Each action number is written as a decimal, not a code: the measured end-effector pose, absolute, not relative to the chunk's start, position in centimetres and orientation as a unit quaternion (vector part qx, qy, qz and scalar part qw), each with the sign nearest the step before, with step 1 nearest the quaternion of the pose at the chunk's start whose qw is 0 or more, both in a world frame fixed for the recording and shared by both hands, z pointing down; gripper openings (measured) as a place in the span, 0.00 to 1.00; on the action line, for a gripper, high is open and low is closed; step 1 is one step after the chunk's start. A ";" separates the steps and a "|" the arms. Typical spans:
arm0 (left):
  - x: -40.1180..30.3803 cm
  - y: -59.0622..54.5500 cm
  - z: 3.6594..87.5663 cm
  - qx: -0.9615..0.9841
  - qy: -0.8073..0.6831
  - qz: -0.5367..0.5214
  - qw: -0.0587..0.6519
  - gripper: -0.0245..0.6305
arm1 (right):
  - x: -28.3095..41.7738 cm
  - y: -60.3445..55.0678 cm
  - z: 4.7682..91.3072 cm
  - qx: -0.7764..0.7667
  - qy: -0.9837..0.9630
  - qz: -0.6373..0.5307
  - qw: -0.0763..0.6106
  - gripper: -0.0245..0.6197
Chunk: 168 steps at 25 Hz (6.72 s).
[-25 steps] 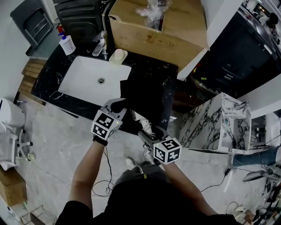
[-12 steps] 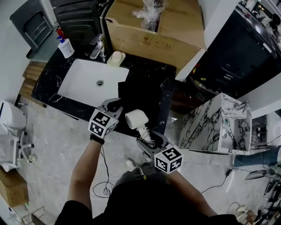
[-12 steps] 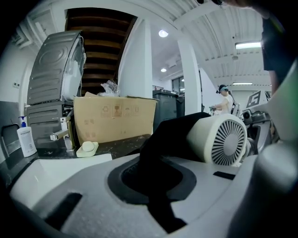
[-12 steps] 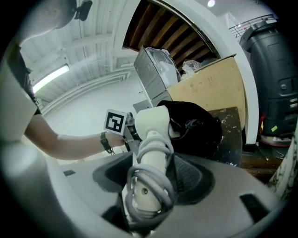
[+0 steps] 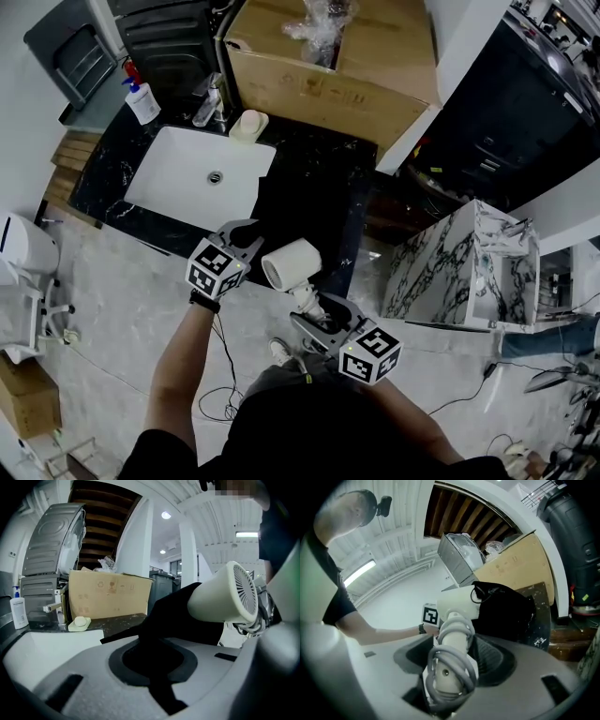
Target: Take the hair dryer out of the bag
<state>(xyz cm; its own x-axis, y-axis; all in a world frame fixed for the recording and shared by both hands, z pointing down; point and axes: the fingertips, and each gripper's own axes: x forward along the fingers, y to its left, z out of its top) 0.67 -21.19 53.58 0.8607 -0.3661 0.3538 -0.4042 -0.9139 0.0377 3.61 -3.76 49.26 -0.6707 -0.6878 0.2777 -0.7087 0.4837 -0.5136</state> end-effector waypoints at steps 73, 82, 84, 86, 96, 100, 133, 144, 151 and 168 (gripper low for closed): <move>-7.1 -9.3 54.6 0.949 -0.239 0.167 0.117 0.66 | 9.8 -8.3 42.0 0.426 -0.862 0.262 -0.081 0.46; -7.4 -11.6 53.5 0.923 -0.343 0.133 0.110 0.66 | 9.3 -9.3 41.2 0.416 -0.870 0.253 -0.084 0.46; -7.8 -12.8 52.4 0.916 -0.369 0.126 0.097 0.66 | 9.4 -9.5 41.0 0.416 -0.870 0.250 -0.085 0.46; -8.0 -13.7 51.2 0.912 -0.385 0.114 0.084 0.66 | 9.5 -9.6 40.9 0.417 -0.870 0.248 -0.085 0.46; -8.7 -16.0 46.0 0.897 -0.436 0.070 0.029 0.35 | 10.8 -10.3 40.1 0.427 -0.868 0.238 -0.091 0.46; -8.5 -16.2 44.8 0.899 -0.435 0.060 0.016 0.35 | 11.0 -10.7 40.0 0.426 -0.868 0.238 -0.093 0.46; -11.3 -10.2 33.4 0.849 -0.519 -0.003 -0.095 0.07 | 14.0 -13.2 38.2 0.414 -0.869 0.243 -0.124 0.46; -11.9 -9.9 34.0 0.849 -0.522 -0.001 -0.082 0.07 | 13.3 -13.3 37.0 0.408 -0.873 0.232 -0.131 0.46; -12.0 -9.7 34.2 0.852 -0.518 0.000 -0.075 0.07 | 12.4 -13.1 36.6 0.403 -0.874 0.234 -0.135 0.46; -13.0 -9.2 35.3 0.852 -0.521 -0.010 -0.058 0.07 | 12.4 -11.7 35.7 0.412 -0.872 0.220 -0.142 0.46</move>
<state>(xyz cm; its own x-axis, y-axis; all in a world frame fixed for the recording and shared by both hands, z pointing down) -12.98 -9.15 35.35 0.4579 -0.8856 -0.0771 -0.8879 -0.4514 -0.0886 12.41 -11.75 35.70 -0.6194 -0.7823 -0.0661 -0.6570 0.5626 -0.5018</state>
